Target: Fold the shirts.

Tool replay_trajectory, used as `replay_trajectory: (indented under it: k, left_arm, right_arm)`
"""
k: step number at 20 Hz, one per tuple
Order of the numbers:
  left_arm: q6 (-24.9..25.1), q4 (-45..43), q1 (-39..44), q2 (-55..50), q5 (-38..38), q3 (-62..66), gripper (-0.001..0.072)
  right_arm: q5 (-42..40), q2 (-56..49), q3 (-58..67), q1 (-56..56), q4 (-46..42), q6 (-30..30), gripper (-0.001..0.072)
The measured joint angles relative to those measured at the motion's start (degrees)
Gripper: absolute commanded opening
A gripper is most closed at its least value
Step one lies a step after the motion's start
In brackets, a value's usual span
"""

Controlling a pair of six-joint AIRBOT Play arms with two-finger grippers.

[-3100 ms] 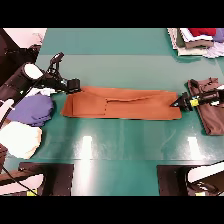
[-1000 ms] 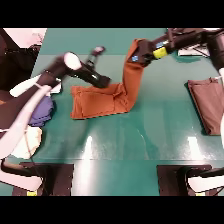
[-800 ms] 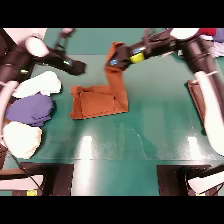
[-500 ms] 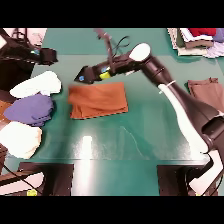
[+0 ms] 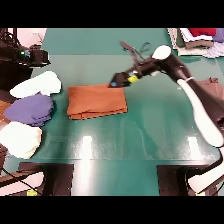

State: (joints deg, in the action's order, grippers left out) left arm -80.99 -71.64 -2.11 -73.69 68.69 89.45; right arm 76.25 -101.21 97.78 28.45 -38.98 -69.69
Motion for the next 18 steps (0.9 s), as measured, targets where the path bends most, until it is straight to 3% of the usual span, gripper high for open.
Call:
replay_trajectory:
  k: [1,2,3,4,8,13,14,16,18]
  left_arm:
    - [0.00,0.04,0.00,0.02,0.11,0.00,0.0029]
    - [0.00,0.09,0.00,0.02,0.37,0.00,0.0029]
    - [0.00,0.17,0.00,0.02,0.39,0.00,0.0029]
    - [0.00,0.31,0.00,0.00,0.39,0.00,0.0029]
    - [0.00,1.14,0.00,-0.02,-0.15,0.00,0.0029]
    - [0.00,1.86,0.00,-0.02,-0.55,0.00,0.0029]
    - [0.00,2.03,0.02,-0.02,-0.57,0.00,0.0029]
    - [0.00,2.14,0.02,-0.02,-0.63,0.00,0.0029]
    - [0.00,2.56,0.02,-0.02,-0.63,0.00,0.0029]
  right_arm:
    - [-0.48,1.64,-3.50,-2.29,-0.66,-0.28,0.0480]
    - [-1.70,3.02,-7.37,-4.59,-1.68,-0.68,0.0519]
    - [-2.91,3.85,-10.67,-6.51,-2.16,-0.98,0.0608]
    - [-4.09,4.48,-13.70,-8.37,-2.12,-1.25,0.0632]
    - [-5.86,1.77,-19.45,-11.39,1.20,-1.31,0.0632]
    - [-5.01,-6.91,-14.73,-7.45,7.15,-1.01,0.0622]
    - [-4.74,-8.74,-12.90,-6.12,8.63,-0.98,0.0597]
    - [-4.46,-11.98,-9.46,-3.41,10.97,-0.90,0.0480]
    - [-4.52,-14.12,-6.62,-1.01,12.61,-0.90,0.0194]
